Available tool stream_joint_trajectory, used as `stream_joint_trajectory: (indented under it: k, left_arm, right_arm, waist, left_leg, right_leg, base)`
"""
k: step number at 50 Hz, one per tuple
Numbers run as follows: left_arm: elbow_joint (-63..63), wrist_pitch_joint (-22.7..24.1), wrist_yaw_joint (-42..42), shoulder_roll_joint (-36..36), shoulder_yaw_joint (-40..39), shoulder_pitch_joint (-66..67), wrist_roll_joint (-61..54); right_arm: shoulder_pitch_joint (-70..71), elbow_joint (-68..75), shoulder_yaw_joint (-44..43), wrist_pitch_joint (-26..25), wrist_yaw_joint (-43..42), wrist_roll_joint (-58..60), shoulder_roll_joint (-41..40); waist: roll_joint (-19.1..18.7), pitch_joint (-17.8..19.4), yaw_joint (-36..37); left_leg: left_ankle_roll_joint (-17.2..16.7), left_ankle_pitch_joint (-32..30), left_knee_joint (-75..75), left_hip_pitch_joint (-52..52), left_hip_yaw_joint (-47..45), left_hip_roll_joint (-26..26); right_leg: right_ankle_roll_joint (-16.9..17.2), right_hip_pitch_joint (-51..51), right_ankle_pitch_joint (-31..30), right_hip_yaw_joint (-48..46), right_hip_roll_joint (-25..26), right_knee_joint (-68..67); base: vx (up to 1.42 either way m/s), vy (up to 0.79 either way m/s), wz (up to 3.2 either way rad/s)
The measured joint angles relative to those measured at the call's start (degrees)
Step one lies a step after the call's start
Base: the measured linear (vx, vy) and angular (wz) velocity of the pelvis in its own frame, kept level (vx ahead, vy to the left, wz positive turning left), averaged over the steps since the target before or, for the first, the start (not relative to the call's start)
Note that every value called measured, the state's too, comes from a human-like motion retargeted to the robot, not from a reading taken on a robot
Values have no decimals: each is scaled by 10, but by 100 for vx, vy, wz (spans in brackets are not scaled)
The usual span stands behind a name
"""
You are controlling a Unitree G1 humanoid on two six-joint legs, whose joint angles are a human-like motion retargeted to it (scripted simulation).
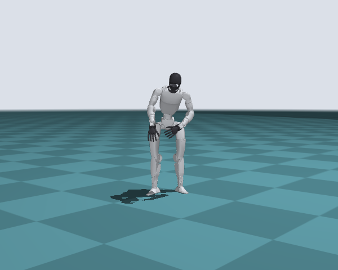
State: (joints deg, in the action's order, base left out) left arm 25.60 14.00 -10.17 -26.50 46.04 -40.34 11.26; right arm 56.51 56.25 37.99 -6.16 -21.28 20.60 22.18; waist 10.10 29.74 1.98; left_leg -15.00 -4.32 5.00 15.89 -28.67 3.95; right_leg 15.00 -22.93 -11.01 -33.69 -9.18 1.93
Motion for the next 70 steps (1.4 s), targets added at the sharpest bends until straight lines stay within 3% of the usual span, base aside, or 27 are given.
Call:
stream_joint_trajectory:
  k: [5, 10, 15, 18, 20, 23, 25, 28, 32, 36, 38, 40, 45, 47, 52, 55, 60, 65, 70]
  left_arm:
    - [-19, 6, -27, -63, -53, 79, -52]
    - [72, -25, -2, -109, -136, 174, -74]
    - [196, -65, -4, -115, -238, 301, -63]
    - [259, -80, -36, -104, -298, 365, -118]
    - [289, -90, -58, -93, -338, 398, -174]
    - [301, -100, -84, -76, -392, 439, -243]
    - [292, -102, -94, -63, -419, 460, -267]
    - [264, -99, -95, -40, -440, 482, -277]
    - [220, -96, -71, -14, -439, 501, -258]
    - [178, -89, -8, 5, -435, 531, -185]
    - [166, -89, 8, 7, -427, 526, -194]
    - [158, -90, 19, 5, -418, 516, -224]
    - [146, -78, 68, -11, -414, 531, -225]
    - [142, -75, 71, -28, -407, 529, -211]
    - [176, -83, 43, -81, -368, 470, -144]
    - [219, -97, 36, -108, -326, 399, -92]
    - [283, -105, 15, -137, -261, 249, -63]
    - [318, -103, -25, -150, -224, 115, -110]
    - [317, -90, -50, -172, -205, 4, -127]
  right_arm:
    - [-30, -38, -42, 16, -31, -82, 10]
    - [-69, -90, -68, 38, -49, -151, 13]
    - [-156, -194, -69, 63, -45, -202, 19]
    - [-203, -246, -62, 72, -39, -217, 23]
    - [-231, -274, -60, 74, -34, -222, 27]
    - [-268, -309, -66, 71, -25, -223, 34]
    - [-292, -329, -75, 69, -20, -222, 37]
    - [-327, -355, -94, 70, -16, -222, 43]
    - [-371, -384, -117, 77, -18, -227, 55]
    - [-427, -414, -143, 106, -17, -238, 69]
    - [-431, -418, -146, 102, -19, -236, 79]
    - [-429, -418, -147, 97, -25, -237, 88]
    - [-450, -412, -157, 97, -23, -230, 85]
    - [-456, -403, -160, 91, -23, -221, 82]
    - [-471, -374, -173, 83, -24, -226, 74]
    - [-476, -354, -178, 85, -24, -244, 75]
    - [-455, -315, -176, 92, -39, -265, 82]
    - [-408, -279, -166, 87, -46, -270, 89]
    - [-349, -240, -157, 71, -60, -239, 84]
  waist:
    - [-25, -4, 14]
    - [-48, -19, 9]
    - [-63, -85, -14]
    - [-65, -120, -21]
    - [-60, -140, -27]
    - [-41, -167, -33]
    - [-28, -182, -32]
    - [-23, -203, -19]
    - [-26, -224, 21]
    - [-40, -240, 60]
    - [-40, -241, 87]
    - [-46, -232, 112]
    - [-62, -218, 131]
    - [-55, -208, 124]
    - [-57, -191, 88]
    - [-59, -196, 65]
    - [-55, -211, 23]
    - [-64, -203, -31]
    - [-55, -174, -58]
  left_leg:
    - [0, 10, 0, -26, -34, -1]
    - [0, 28, 0, -74, -65, 0]
    - [0, 44, 0, -124, -89, 4]
    - [0, 51, -12, -173, -111, 18]
    - [19, 56, -38, -195, -124, 23]
    - [76, 67, -116, -200, -123, 26]
    - [113, 83, -198, -179, -98, 34]
    - [135, 115, -325, -113, -19, 39]
    - [124, 132, -369, -46, 32, 22]
    - [108, 145, -347, -8, -17, 33]
    - [101, 112, -226, -15, -35, 12]
    - [71, 39, -51, -49, -26, -17]
    - [10, 12, 0, -43, 66, -8]
    - [16, 0, 0, -61, 96, -18]
    - [40, -5, -3, -136, 114, 3]
    - [46, 21, -20, -155, 108, 20]
    - [37, 50, -25, -162, 98, 27]
    - [36, 72, -25, -184, 89, 24]
    - [28, 104, -16, -229, 58, -10]
  right_leg:
    - [0, 15, 14, -24, -10, -6]
    - [0, 45, 40, -28, -19, -24]
    - [0, 75, 62, -14, -23, -42]
    - [0, 109, 83, 13, -16, -52]
    - [0, 132, 98, 31, -21, -61]
    - [0, 159, 121, 58, -43, -78]
    - [-2, 171, 136, 76, -56, -91]
    - [-3, 180, 156, 101, -56, -114]
    - [0, 184, 168, 141, -35, -129]
    - [0, 203, 191, 175, -17, -145]
    - [0, 207, 187, 201, 1, -133]
    - [0, 223, 185, 225, 25, -122]
    - [0, 298, 196, 275, 44, -112]
    - [-3, 324, 192, 288, 33, -127]
    - [-58, 324, 117, 281, 45, -256]
    - [-83, 247, 75, 234, 29, -419]
    - [-92, 110, 99, 146, -29, -560]
    - [-61, 68, 106, 91, -24, -379]
    - [0, 97, 57, 12, -28, -116]
  base:
    - [10, 2, -60]
    - [24, -1, -60]
    - [39, -11, -55]
    - [53, -25, -67]
    - [52, -23, -56]
    - [47, -22, -47]
    - [44, -25, -58]
    - [41, -24, -74]
    - [38, -22, -106]
    - [44, -8, -106]
    - [36, -20, -148]
    - [39, -15, -152]
    - [52, 9, -120]
    - [56, 17, -69]
    - [51, 7, -28]
    - [43, 6, -13]
    - [38, 2, -12]
    - [35, -2, -11]
    - [36, -9, -50]
